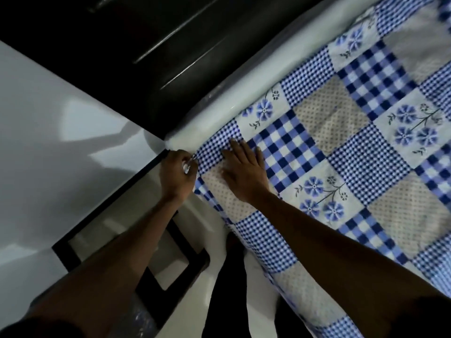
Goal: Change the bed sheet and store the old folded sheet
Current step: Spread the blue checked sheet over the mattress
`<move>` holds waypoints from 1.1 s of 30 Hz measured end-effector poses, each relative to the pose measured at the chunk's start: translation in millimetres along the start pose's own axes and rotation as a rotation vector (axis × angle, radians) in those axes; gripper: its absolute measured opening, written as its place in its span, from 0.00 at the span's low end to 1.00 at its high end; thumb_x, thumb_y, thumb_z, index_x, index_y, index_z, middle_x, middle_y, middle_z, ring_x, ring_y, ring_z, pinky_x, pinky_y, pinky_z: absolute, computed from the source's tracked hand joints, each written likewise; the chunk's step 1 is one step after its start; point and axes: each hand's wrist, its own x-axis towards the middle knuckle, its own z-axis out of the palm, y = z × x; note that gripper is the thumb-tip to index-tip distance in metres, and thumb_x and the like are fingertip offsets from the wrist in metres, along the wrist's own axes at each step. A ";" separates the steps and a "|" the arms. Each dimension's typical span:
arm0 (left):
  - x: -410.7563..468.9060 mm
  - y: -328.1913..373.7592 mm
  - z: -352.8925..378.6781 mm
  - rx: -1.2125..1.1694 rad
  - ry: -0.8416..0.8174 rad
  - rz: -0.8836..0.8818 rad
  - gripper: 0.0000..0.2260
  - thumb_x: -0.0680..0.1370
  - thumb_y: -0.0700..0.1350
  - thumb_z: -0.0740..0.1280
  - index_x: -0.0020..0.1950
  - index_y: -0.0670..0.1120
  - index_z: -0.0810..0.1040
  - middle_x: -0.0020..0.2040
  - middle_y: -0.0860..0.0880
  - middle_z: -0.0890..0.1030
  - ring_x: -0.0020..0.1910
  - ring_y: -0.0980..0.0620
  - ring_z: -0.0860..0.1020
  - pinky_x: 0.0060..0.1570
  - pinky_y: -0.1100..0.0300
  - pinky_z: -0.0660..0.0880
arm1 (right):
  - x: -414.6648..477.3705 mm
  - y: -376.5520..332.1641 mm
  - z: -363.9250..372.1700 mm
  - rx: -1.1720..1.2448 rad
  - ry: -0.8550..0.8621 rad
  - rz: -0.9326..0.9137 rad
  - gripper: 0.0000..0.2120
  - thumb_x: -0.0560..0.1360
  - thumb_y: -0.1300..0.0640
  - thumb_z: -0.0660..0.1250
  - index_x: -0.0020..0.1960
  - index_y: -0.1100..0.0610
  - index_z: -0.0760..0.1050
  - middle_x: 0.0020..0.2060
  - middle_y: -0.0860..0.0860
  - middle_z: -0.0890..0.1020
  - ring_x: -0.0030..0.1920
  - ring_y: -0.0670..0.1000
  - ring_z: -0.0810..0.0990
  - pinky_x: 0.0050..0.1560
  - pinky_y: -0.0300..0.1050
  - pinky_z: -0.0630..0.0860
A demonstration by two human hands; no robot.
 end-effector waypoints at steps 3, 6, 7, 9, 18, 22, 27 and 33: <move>0.0 0.8 -5.2 -0.102 -0.022 -0.008 0.06 0.74 0.40 0.73 0.42 0.43 0.77 0.39 0.49 0.78 0.39 0.52 0.76 0.40 0.57 0.73 | 2.2 -6.0 -7.6 0.000 -0.007 0.025 0.29 0.81 0.44 0.59 0.80 0.47 0.57 0.81 0.50 0.53 0.81 0.55 0.47 0.77 0.65 0.46; 7.2 -2.9 -15.9 -0.180 -0.102 -0.127 0.08 0.76 0.38 0.72 0.40 0.44 0.74 0.34 0.51 0.74 0.36 0.58 0.71 0.34 0.73 0.67 | 8.6 -17.3 -17.8 0.044 0.054 0.057 0.35 0.76 0.52 0.65 0.79 0.43 0.56 0.81 0.51 0.54 0.79 0.58 0.53 0.76 0.65 0.54; 9.9 -5.8 -20.4 -0.190 -0.127 -0.132 0.10 0.76 0.38 0.72 0.40 0.45 0.72 0.33 0.52 0.74 0.35 0.57 0.71 0.34 0.73 0.65 | 12.1 -21.6 -22.1 0.048 0.080 0.040 0.37 0.75 0.55 0.67 0.79 0.43 0.55 0.81 0.51 0.53 0.79 0.58 0.54 0.76 0.65 0.56; 12.9 -8.2 -29.6 -0.187 -0.145 -0.082 0.10 0.76 0.39 0.71 0.40 0.44 0.71 0.33 0.51 0.74 0.34 0.55 0.71 0.34 0.72 0.65 | 21.2 -27.6 -29.8 0.021 0.114 -0.011 0.41 0.72 0.59 0.69 0.79 0.42 0.56 0.81 0.51 0.52 0.79 0.59 0.53 0.75 0.65 0.58; -2.4 17.5 -38.8 -0.036 -0.085 0.383 0.06 0.65 0.39 0.64 0.32 0.46 0.67 0.32 0.48 0.72 0.32 0.48 0.69 0.32 0.55 0.65 | 40.2 -40.1 -41.4 -0.071 0.332 -0.256 0.08 0.63 0.57 0.70 0.42 0.54 0.78 0.58 0.54 0.79 0.63 0.61 0.74 0.68 0.64 0.64; -22.0 24.5 -29.0 -0.166 -0.185 0.294 0.08 0.68 0.40 0.61 0.33 0.48 0.63 0.27 0.50 0.66 0.27 0.51 0.65 0.28 0.54 0.64 | 28.7 -32.8 -41.7 -0.097 0.235 -0.351 0.07 0.61 0.61 0.64 0.39 0.55 0.74 0.43 0.52 0.78 0.45 0.59 0.76 0.44 0.49 0.68; -36.8 31.9 -21.8 -0.534 -0.523 -0.191 0.05 0.69 0.46 0.63 0.35 0.46 0.70 0.27 0.52 0.70 0.28 0.52 0.67 0.32 0.55 0.64 | 10.0 -25.5 -46.0 0.021 0.137 -0.364 0.08 0.58 0.64 0.63 0.35 0.54 0.69 0.28 0.49 0.70 0.32 0.54 0.72 0.38 0.42 0.59; -47.3 26.5 -12.3 -0.134 -0.537 -0.113 0.09 0.78 0.48 0.69 0.55 0.47 0.78 0.45 0.48 0.83 0.43 0.47 0.81 0.39 0.57 0.72 | -18.2 -14.7 -49.0 0.018 0.115 -0.429 0.11 0.55 0.63 0.60 0.36 0.52 0.64 0.30 0.48 0.66 0.32 0.57 0.71 0.40 0.44 0.59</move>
